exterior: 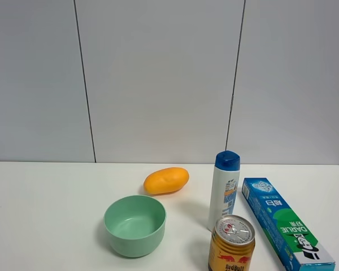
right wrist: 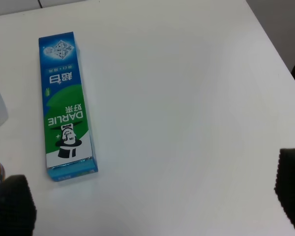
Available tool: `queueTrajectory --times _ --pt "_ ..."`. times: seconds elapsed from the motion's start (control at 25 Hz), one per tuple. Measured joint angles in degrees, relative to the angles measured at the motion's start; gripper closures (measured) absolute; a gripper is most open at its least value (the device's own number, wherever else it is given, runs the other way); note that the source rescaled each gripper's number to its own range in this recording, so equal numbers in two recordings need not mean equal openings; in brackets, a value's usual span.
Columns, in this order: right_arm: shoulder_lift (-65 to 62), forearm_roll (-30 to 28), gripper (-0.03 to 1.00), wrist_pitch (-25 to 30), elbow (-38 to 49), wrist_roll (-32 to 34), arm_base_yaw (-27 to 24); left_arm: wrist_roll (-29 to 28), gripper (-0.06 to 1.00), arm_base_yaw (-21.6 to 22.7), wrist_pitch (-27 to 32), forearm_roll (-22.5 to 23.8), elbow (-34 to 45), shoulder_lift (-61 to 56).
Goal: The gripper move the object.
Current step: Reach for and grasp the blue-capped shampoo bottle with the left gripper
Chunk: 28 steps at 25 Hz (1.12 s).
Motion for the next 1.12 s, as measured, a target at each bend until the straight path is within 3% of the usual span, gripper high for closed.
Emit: queueTrajectory --times 0.04,0.36,0.52,0.8,0.92,1.12 --pt "0.0 0.0 -0.03 0.0 0.0 0.0 0.0 0.0 0.25 0.0 0.0 0.0 0.0 0.0" --pt "0.0 0.0 -0.03 0.0 0.0 0.0 0.0 0.0 0.25 0.0 0.0 -0.3 0.0 0.0" --pt "0.0 0.0 -0.03 0.0 0.0 0.0 0.0 1.5 0.25 0.0 -0.5 -2.9 -2.2 1.3" --pt "0.0 0.0 -0.03 0.0 0.0 0.0 0.0 18.1 0.25 0.0 -2.8 -14.5 -23.0 17.2" --pt "0.0 0.0 -0.03 0.0 0.0 0.0 0.0 24.3 0.25 0.0 -4.8 -22.7 -29.9 28.1" --pt "0.0 0.0 -0.03 0.0 0.0 0.0 0.0 40.6 0.25 -0.9 -6.8 -38.5 -34.7 47.5"
